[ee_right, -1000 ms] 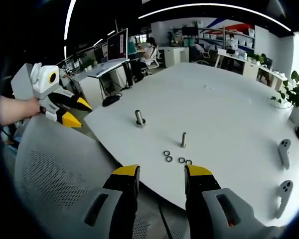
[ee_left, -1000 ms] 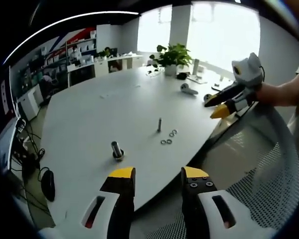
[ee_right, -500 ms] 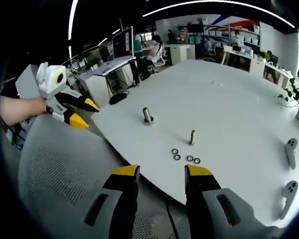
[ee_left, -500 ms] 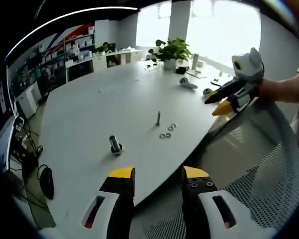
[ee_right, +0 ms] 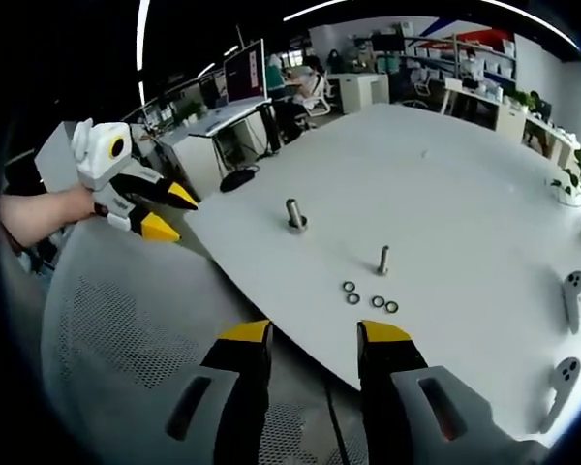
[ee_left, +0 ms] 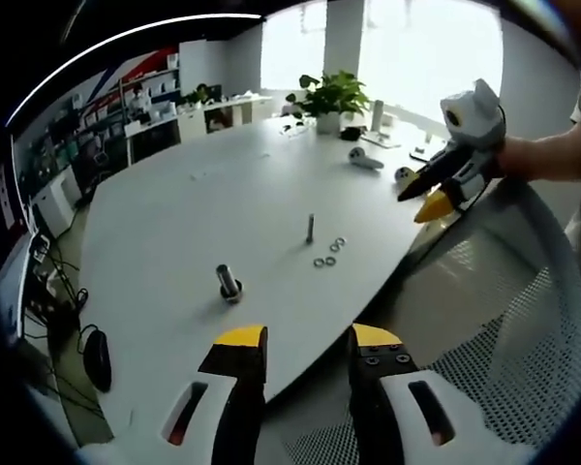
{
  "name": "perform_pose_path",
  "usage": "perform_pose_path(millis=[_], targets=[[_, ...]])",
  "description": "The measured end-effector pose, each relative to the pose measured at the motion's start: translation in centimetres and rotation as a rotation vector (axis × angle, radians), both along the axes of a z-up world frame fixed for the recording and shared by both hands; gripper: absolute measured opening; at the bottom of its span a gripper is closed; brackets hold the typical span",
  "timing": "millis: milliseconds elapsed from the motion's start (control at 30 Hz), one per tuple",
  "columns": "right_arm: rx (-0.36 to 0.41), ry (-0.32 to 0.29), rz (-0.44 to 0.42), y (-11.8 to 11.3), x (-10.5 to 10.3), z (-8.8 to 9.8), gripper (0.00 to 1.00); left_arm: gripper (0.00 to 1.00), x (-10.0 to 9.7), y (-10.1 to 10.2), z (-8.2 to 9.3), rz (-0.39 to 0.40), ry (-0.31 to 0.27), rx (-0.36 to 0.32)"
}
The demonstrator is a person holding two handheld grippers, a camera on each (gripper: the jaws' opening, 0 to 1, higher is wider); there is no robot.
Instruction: Place the washer onto the threaded stud by aligning its center hole with the stud, sliding it down to the base, and recovering from edge contact or off-axis alignment until the washer reaches the visible bottom stop.
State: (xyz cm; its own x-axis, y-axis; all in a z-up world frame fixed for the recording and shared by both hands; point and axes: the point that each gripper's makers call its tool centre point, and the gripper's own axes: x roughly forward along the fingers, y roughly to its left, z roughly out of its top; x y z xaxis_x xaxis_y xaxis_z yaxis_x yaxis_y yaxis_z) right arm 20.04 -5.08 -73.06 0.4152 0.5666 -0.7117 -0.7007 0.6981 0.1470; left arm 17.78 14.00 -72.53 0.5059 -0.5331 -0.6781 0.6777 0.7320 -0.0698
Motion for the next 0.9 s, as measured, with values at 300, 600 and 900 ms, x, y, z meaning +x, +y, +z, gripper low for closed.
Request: perform_pose_path(millis=[300,600,900], targets=[[-0.053,0.023,0.070,0.6,2.2,-1.9,0.34,0.29,-0.2,0.4,-0.4,0.008,0.014,0.019],[-0.168,0.046,0.172,1.1,4.2,-6.1,0.32,0.29,-0.2,0.6,-0.7,0.009,0.017,0.033],[-0.257,0.073,0.275,1.3,4.7,-9.5,0.26,0.30,-0.1,0.7,-0.6,0.006,0.011,0.038]])
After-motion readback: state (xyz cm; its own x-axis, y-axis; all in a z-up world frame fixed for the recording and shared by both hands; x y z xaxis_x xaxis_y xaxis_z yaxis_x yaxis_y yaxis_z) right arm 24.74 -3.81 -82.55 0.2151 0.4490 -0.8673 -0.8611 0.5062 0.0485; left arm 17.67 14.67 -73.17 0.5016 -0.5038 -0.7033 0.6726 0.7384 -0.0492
